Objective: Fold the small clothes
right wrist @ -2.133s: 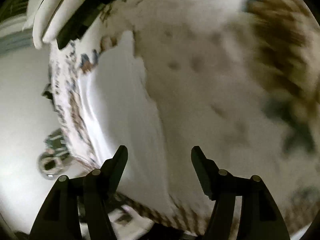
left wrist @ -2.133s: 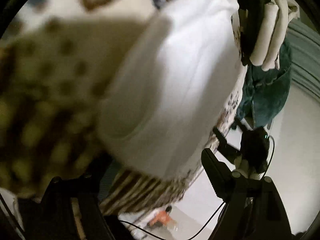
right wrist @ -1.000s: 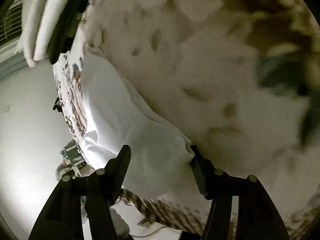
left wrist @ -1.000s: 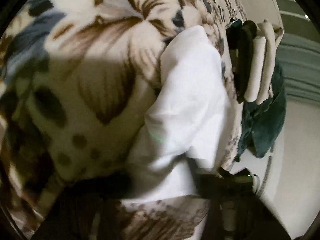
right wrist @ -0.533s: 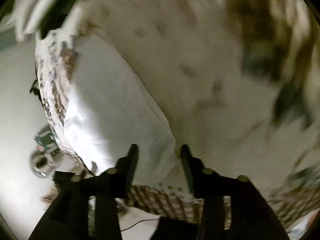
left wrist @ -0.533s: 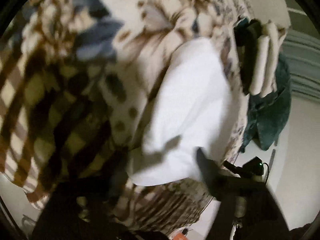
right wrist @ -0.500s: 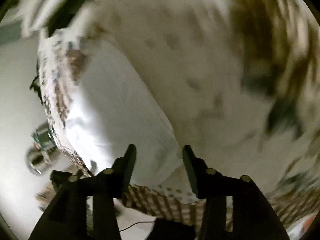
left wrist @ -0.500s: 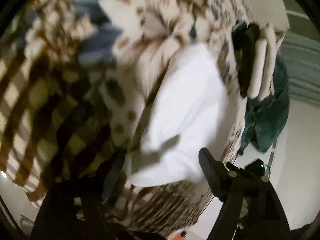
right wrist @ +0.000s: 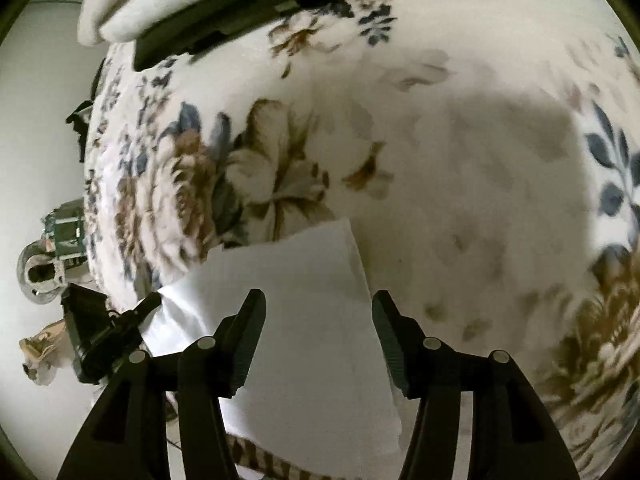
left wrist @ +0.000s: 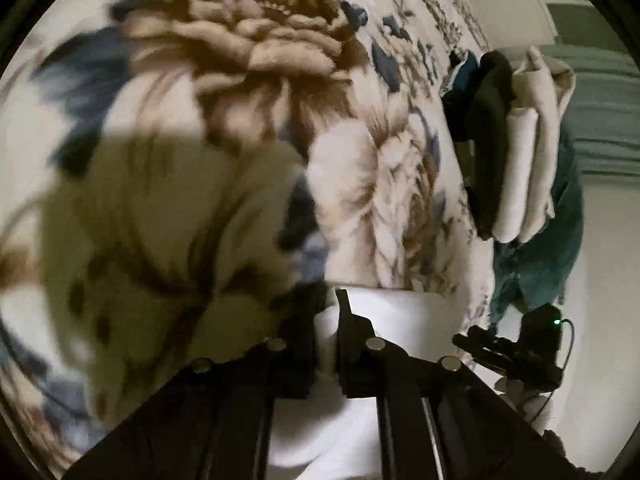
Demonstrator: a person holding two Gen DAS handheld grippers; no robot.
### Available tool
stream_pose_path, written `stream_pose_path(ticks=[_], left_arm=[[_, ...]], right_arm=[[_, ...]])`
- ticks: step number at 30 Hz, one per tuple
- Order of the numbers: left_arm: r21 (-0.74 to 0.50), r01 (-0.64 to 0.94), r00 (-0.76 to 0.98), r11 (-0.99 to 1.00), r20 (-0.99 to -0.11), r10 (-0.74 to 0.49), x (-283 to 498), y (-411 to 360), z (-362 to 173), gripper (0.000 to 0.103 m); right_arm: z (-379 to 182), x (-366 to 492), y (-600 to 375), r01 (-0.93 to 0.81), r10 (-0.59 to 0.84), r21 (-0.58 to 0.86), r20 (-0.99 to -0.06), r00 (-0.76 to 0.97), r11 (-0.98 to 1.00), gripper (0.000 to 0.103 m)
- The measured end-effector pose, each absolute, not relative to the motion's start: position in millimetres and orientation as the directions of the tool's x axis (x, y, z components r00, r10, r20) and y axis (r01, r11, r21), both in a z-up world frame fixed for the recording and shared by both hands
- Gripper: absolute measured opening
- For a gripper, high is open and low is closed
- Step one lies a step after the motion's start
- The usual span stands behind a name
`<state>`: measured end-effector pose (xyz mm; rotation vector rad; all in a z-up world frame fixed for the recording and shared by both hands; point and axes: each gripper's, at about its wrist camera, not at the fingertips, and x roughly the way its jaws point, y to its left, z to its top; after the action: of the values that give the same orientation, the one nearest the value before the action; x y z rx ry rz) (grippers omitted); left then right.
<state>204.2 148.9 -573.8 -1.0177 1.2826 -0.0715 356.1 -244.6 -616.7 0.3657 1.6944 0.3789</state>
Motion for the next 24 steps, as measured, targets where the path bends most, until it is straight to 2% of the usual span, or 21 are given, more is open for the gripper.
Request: stream_pose_path(ticks=[2, 4, 5, 6, 7, 11, 15, 17, 19, 20, 21, 22, 24], left_arm=[[-0.658, -0.47, 0.356, 0.589, -0.751, -0.556, 207.9, 154.1, -569.8, 0.008], [-0.68, -0.475, 0.378, 0.558, -0.731, -0.568, 198.6, 158.4, -562.1, 0.017], [-0.686, -0.481, 0.387, 0.546, -0.725, -0.569, 193.1, 160.4, -560.0, 0.043], [-0.692, -0.485, 0.399, 0.535, -0.719, -0.568, 183.5, 160.9, -557.0, 0.076], [-0.699, -0.491, 0.415, 0.521, -0.713, -0.565, 171.0, 161.2, -554.4, 0.083], [-0.698, -0.541, 0.421, 0.469, -0.708, -0.567, 119.3, 153.7, -560.4, 0.083], [-0.687, -0.551, 0.399, 0.474, -0.715, -0.574, 94.0, 134.9, -573.1, 0.083], [-0.681, -0.537, 0.397, 0.497, -0.724, -0.563, 91.4, 128.3, -573.0, 0.081], [-0.661, -0.524, 0.389, 0.538, -0.747, -0.539, 94.2, 122.0, -571.4, 0.081], [-0.657, -0.516, 0.389, 0.55, -0.752, -0.533, 95.1, 119.8, -570.5, 0.067], [-0.651, -0.508, 0.384, 0.564, -0.757, -0.528, 96.2, 117.6, -569.7, 0.037], [-0.643, -0.503, 0.372, 0.577, -0.764, -0.528, 97.8, 115.3, -569.9, 0.025], [-0.652, -0.496, 0.377, 0.574, -0.757, -0.533, 98.1, 113.3, -569.9, 0.021]], right_arm=[[-613.0, 356.8, -239.8, 0.017, 0.435, 0.437, -0.891, -0.132, 0.899, 0.058], [-596.1, 354.9, -231.3, -0.037, 0.435, 0.441, -0.894, -0.106, 0.897, 0.058], [-585.6, 354.6, -220.6, -0.082, 0.443, 0.451, -0.891, -0.102, 0.889, 0.058], [-578.4, 354.3, -210.7, -0.116, 0.451, 0.461, -0.886, -0.108, 0.88, 0.058], [-571.9, 354.1, -197.0, -0.157, 0.463, 0.478, -0.877, -0.125, 0.864, 0.058], [-565.2, 356.8, -117.0, -0.347, 0.466, 0.525, -0.851, -0.243, 0.777, 0.058], [-588.8, 355.7, -22.9, -0.485, 0.405, 0.552, -0.831, -0.38, 0.678, 0.058], [-607.2, 353.1, 12.4, -0.506, 0.363, 0.563, -0.819, -0.444, 0.653, 0.058], [-632.3, 349.0, 40.0, -0.464, 0.329, 0.607, -0.769, -0.548, 0.645, 0.058], [-643.6, 346.6, 47.3, -0.427, 0.315, 0.616, -0.745, -0.588, 0.662, 0.058], [-650.6, 343.3, 52.2, -0.406, 0.3, 0.614, -0.734, -0.609, 0.677, 0.057], [-655.2, 340.8, 55.5, -0.398, 0.29, 0.609, -0.731, -0.618, 0.686, 0.052], [-656.4, 336.3, 59.0, -0.398, 0.301, 0.617, -0.728, -0.616, 0.679, 0.005]])
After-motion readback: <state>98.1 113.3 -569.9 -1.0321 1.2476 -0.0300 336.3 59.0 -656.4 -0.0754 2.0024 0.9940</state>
